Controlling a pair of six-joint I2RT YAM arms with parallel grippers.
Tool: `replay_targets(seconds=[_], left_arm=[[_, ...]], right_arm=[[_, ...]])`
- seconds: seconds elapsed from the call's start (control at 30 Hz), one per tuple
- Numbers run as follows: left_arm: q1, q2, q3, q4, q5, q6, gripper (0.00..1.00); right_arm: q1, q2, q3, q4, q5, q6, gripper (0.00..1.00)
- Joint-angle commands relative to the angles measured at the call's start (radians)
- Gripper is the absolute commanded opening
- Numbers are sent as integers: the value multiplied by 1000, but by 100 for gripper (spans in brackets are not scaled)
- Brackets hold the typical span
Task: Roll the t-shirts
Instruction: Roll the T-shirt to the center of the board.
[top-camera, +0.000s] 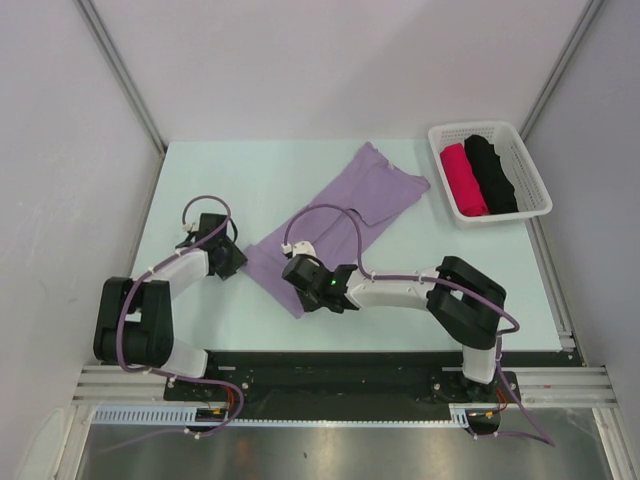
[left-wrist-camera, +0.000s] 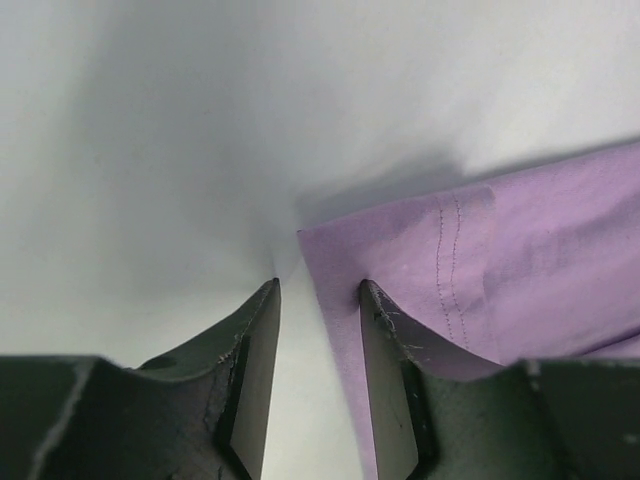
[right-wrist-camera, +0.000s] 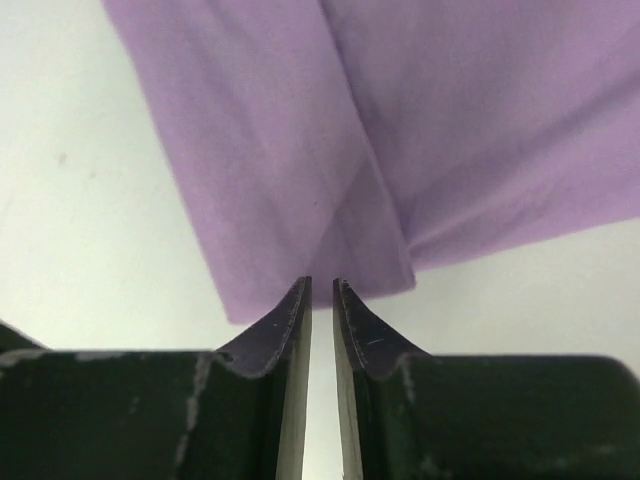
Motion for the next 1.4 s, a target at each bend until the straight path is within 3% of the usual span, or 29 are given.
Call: replay_targets(seconds=[0.0,0.3,0.83,0.97,1.1,1.37], left_arm=[[18,-55,35,-12,-38,28,43],[32,-18,38,16,-15,34,40],[32,10,48,27,-9,34,36],[32,17,47,27,-15,34,36],[31,28,48,40,-18,33,32],[12,30,85,24,-25,31,26]], right_arm=[[42,-90,-1,9,78,-65,21],[114,-42,54,-3,95,-132,34],[151,107,117,-47,179,-175,38],[152,113,117,-46,167,-177,33],[152,99,117,-49,153,-181,21],[114,30,119,-66,47,-180,12]])
